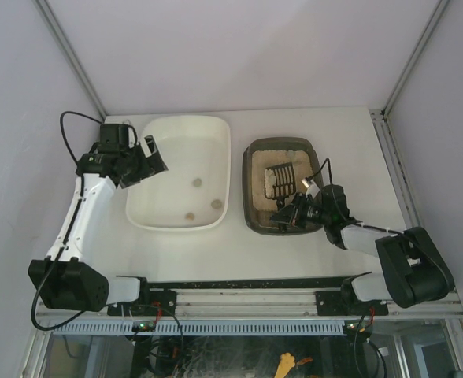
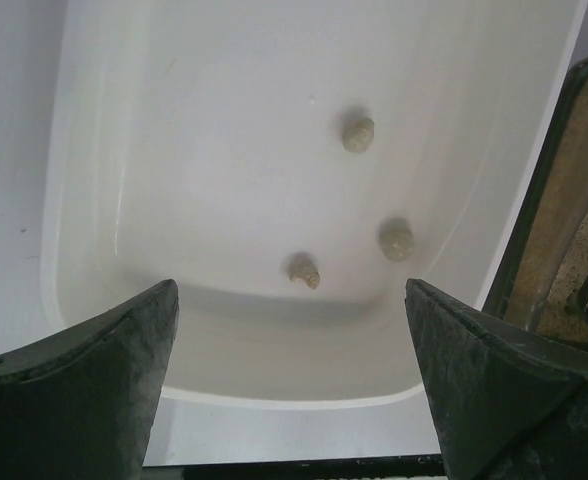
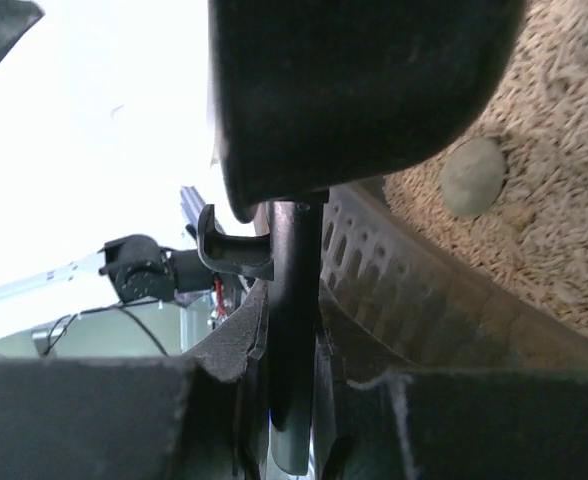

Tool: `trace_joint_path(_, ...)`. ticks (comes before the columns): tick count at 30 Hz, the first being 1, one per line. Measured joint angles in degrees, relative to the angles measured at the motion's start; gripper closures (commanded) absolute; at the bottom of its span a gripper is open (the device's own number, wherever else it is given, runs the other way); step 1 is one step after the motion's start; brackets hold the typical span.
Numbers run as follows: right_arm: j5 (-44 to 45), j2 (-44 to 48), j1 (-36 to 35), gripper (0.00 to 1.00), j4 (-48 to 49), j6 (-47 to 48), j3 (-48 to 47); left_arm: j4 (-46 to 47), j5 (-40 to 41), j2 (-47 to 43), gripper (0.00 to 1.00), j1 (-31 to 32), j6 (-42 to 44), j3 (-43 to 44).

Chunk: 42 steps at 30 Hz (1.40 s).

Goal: Clean the litter box

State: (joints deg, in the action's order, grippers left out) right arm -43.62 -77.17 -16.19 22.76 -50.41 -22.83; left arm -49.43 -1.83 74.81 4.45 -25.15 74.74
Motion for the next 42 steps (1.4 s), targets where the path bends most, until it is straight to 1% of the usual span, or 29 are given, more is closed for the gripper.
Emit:
trace_joint_path(3, -3.0, -1.3, 0.2, 1.00, 12.8, -5.7, 4.9, -1.3, -0.3, -0.7, 0.02, -1.9, 0.0, 0.0)
trace_joint_path(4, -4.3, -3.4, 0.5, 1.00, 19.8, -9.0, 6.5, -1.7, -0.3, -0.6, 0.01, -2.4, -0.1, 0.0)
trace_joint_path(8, -7.3, -13.6, 0.7, 1.00, 40.2, -20.7, 8.3, -2.8, 0.4, -0.6, 0.01, -4.9, -0.1, 0.0)
trace_joint_path(11, -8.2, -18.1, -0.2, 1.00, 48.5, -25.1, 8.5, -3.5, 2.0, -0.6, 0.01, -5.9, 0.2, 0.0)
trace_joint_path(14, -8.3, -18.7, -0.2, 1.00, 53.1, -27.0, 8.9, -4.1, 3.2, -0.6, 0.02, -6.1, 0.3, 0.0)
trace_joint_path(17, -7.7, -18.7, -0.1, 1.00, 55.7, -28.1, 9.0, -4.4, 3.6, -0.7, 0.02, -6.1, 0.3, 0.0)
trace_joint_path(20, -7.2, -18.7, -0.9, 1.00, 56.3, -28.7, 8.9, -4.5, 3.7, -0.7, 0.02, -6.1, 0.3, 0.0)
trace_joint_path(24, -6.1, -18.5, 1.4, 1.00, 57.3, -29.8, 10.7, -4.5, 3.8, -0.7, 0.02, -6.1, 0.3, 0.0)
trace_joint_path(27, -4.8, -18.4, 2.5, 1.00, 53.4, -29.4, 11.0, -4.5, 3.7, -0.7, 0.02, -6.1, 0.3, 0.0)
trace_joint_path(29, -4.7, -16.9, 1.0, 1.00, 49.3, -28.0, 10.1, -4.5, 3.7, -0.7, 0.02, -6.1, 0.3, 0.0)
trace_joint_path(31, -5.0, -15.9, 0.7, 1.00, 48.0, -27.7, 10.1, -4.4, 3.6, -0.7, 0.02, -6.1, 0.3, -0.1)
trace_joint_path(34, -4.9, -16.3, 2.6, 1.00, 49.8, -28.5, 11.4, -4.2, 3.6, -0.9, 0.03, -6.1, 0.3, -0.7)
trace_joint_path(38, -4.2, -16.9, 1.9, 1.00, 49.2, -28.7, 11.6, -4.3, 3.6, -1.0, 0.03, -6.1, 0.3, -1.6)
trace_joint_path(42, -4.3, -19.0, 3.5, 1.00, 54.8, -30.5, 13.2, -4.2, 3.3, -1.0, 0.03, -6.1, 0.3, -1.6)
